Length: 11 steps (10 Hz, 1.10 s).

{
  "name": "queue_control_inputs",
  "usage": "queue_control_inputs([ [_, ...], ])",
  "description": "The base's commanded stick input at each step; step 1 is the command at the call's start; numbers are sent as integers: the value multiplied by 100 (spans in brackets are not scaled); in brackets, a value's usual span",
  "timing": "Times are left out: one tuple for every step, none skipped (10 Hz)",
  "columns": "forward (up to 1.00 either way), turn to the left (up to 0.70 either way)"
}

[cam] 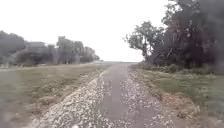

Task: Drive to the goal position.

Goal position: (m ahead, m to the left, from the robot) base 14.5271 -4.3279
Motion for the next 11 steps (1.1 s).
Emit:
queue_control_inputs([
  [45, 0],
  [45, 0],
  [45, 0],
  [45, 0],
  [45, 0],
  [45, 0],
  [45, 0],
  [45, 0],
  [45, 0],
  [45, 0],
  [45, 0],
])
